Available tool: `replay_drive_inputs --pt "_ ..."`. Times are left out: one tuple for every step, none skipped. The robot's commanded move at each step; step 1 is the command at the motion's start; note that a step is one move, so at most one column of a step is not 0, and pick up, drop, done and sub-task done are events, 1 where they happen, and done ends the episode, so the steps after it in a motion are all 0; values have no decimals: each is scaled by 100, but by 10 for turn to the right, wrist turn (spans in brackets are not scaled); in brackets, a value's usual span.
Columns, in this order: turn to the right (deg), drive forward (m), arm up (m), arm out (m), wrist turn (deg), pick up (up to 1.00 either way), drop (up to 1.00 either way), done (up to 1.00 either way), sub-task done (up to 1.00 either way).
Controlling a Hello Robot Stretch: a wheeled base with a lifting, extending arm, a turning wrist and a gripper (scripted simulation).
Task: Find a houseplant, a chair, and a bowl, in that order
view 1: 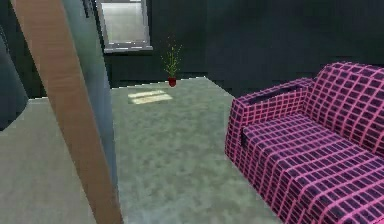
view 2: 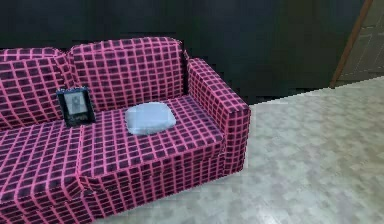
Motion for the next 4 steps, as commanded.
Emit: replay_drive_inputs --pt "-60 0 0 0 0 0 0 0 0" --pt "0 75 0 0 0 0 0 0 0" --pt "-120 0 0 0 0 0 0 0 0" --pt "0 100 0 0 0 0 0 0 0"
